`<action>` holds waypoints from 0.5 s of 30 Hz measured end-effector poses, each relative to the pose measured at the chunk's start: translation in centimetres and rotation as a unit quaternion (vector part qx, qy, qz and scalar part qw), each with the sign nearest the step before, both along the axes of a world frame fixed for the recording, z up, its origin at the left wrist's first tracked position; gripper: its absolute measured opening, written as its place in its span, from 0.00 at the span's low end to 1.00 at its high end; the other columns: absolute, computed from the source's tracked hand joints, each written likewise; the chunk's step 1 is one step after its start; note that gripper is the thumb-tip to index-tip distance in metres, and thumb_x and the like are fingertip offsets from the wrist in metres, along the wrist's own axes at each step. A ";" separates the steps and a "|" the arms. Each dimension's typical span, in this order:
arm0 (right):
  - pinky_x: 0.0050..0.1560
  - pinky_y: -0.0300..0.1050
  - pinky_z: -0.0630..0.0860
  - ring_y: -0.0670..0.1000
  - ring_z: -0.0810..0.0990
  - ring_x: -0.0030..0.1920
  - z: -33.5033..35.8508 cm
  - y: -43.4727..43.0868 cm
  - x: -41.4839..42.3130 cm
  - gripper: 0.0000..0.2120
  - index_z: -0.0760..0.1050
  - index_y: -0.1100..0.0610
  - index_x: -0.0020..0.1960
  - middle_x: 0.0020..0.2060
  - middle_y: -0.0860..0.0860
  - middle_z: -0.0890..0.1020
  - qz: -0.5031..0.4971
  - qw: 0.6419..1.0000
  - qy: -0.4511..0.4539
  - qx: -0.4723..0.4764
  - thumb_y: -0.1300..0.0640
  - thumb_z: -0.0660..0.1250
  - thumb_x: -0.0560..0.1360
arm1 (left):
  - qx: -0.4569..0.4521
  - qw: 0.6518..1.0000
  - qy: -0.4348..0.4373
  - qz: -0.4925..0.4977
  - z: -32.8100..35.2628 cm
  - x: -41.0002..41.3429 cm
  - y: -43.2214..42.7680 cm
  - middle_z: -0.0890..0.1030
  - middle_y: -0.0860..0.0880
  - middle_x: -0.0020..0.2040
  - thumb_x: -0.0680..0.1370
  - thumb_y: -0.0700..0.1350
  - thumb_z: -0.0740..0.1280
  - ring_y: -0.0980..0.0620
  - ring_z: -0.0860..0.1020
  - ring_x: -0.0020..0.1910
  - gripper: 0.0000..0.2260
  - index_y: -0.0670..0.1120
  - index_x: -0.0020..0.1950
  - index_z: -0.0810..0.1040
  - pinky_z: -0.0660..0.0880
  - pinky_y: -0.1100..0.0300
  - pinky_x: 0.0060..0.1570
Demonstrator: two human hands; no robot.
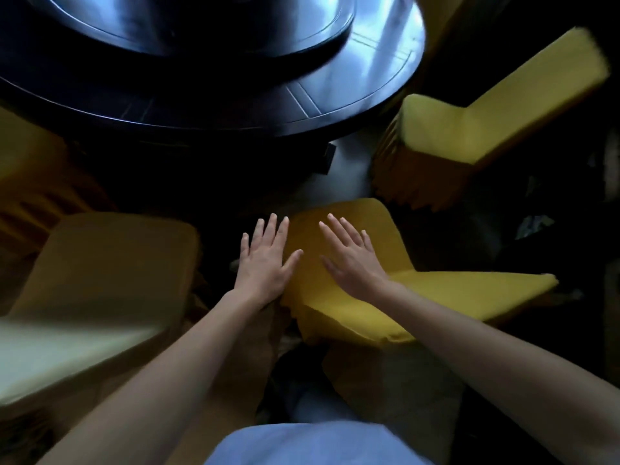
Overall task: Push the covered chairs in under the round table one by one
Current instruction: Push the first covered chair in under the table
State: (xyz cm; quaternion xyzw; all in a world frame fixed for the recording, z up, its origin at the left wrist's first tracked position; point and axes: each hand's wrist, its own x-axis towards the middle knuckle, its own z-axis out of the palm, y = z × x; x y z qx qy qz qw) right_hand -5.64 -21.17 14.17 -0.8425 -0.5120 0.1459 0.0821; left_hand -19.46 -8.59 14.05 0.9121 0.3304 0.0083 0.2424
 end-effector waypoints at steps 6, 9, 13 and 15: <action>0.75 0.59 0.42 0.49 0.39 0.77 2.0 -7.5 -0.1 0.29 0.46 0.47 0.77 0.78 0.46 0.44 -0.034 0.999 -0.032 -0.012 0.45 0.54 0.80 | 0.005 0.999 -0.014 -0.044 2.6 -0.2 -5.0 0.44 0.49 0.78 0.80 0.58 0.52 0.49 0.40 0.77 0.29 0.51 0.77 0.45 0.38 0.49 0.74; 0.74 0.60 0.44 0.50 0.40 0.77 2.5 -10.6 0.5 0.30 0.46 0.48 0.77 0.78 0.47 0.45 -0.061 0.996 -0.050 -0.028 0.44 0.54 0.80 | 0.008 0.997 -0.015 -0.073 3.2 0.7 -7.4 0.43 0.50 0.78 0.80 0.60 0.51 0.50 0.39 0.76 0.30 0.52 0.77 0.44 0.39 0.48 0.74; 0.74 0.61 0.45 0.50 0.42 0.77 2.1 -14.7 2.7 0.30 0.48 0.47 0.77 0.78 0.47 0.46 -0.091 0.994 -0.040 -0.054 0.42 0.54 0.80 | 0.008 0.994 -0.015 -0.105 3.4 2.3 -11.1 0.43 0.51 0.78 0.79 0.61 0.50 0.51 0.39 0.76 0.30 0.53 0.77 0.43 0.39 0.49 0.74; 0.74 0.60 0.45 0.49 0.44 0.77 1.8 -16.3 3.9 0.29 0.50 0.47 0.77 0.78 0.47 0.48 -0.111 0.992 -0.008 -0.057 0.42 0.53 0.80 | -0.017 0.993 0.007 -0.121 3.0 2.9 -12.9 0.45 0.52 0.78 0.79 0.62 0.50 0.51 0.41 0.77 0.30 0.54 0.77 0.45 0.38 0.48 0.73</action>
